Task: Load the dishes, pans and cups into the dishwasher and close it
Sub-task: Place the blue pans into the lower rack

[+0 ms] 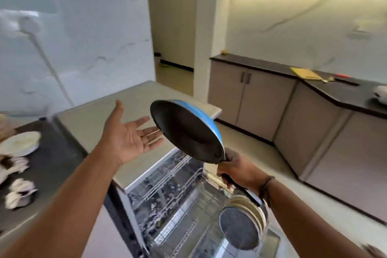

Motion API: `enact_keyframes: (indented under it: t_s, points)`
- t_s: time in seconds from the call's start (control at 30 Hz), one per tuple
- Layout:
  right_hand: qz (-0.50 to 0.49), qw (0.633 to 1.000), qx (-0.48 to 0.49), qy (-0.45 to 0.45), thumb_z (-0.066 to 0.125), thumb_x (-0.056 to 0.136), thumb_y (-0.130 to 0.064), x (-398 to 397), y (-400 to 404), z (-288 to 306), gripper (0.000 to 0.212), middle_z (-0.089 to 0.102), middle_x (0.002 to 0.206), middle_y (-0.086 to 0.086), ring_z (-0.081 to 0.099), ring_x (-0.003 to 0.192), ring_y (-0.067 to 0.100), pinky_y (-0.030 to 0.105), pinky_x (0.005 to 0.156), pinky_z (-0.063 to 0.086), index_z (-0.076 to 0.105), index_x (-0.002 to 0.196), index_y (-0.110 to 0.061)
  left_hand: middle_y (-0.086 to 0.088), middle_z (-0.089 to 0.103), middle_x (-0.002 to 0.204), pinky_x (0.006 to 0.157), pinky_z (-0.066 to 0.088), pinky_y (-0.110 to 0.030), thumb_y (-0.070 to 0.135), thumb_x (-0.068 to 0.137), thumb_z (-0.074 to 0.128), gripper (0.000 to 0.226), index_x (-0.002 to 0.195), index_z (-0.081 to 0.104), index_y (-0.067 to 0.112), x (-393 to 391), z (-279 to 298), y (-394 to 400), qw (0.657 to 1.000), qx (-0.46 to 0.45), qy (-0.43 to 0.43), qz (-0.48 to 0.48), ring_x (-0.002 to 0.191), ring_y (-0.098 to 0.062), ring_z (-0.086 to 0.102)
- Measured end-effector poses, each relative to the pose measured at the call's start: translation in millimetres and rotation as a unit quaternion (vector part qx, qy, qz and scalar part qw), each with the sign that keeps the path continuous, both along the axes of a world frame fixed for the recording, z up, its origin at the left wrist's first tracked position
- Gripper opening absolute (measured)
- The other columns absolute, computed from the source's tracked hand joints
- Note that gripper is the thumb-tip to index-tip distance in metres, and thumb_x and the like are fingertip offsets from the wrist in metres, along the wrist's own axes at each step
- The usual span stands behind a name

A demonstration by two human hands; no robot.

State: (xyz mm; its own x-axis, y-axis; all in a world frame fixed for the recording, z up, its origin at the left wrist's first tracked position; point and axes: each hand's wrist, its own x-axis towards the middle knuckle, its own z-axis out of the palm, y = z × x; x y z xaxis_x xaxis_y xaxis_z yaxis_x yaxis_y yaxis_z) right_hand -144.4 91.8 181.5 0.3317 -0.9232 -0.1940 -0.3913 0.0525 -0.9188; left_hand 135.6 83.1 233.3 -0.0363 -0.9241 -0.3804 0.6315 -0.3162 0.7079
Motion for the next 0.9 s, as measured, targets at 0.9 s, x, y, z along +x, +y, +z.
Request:
enact_keyframes:
  t_s: [0.9]
  points:
    - [-0.022,0.947,0.128,0.295,0.054,0.085,-0.018,-10.4,-22.7,-357.2,0.033,0.057,0.116,0.001,0.057,0.105,0.023,0.029,0.082,0.043,0.049,0.118,-0.021,-0.015,0.069,0.087,0.063,0.046,-0.032,0.044,0.093,0.053,0.038,0.093,0.067,0.009,-49.4,-416.5,-125.6,0.840,0.348,-0.338,-0.242,0.072,-0.028,0.062]
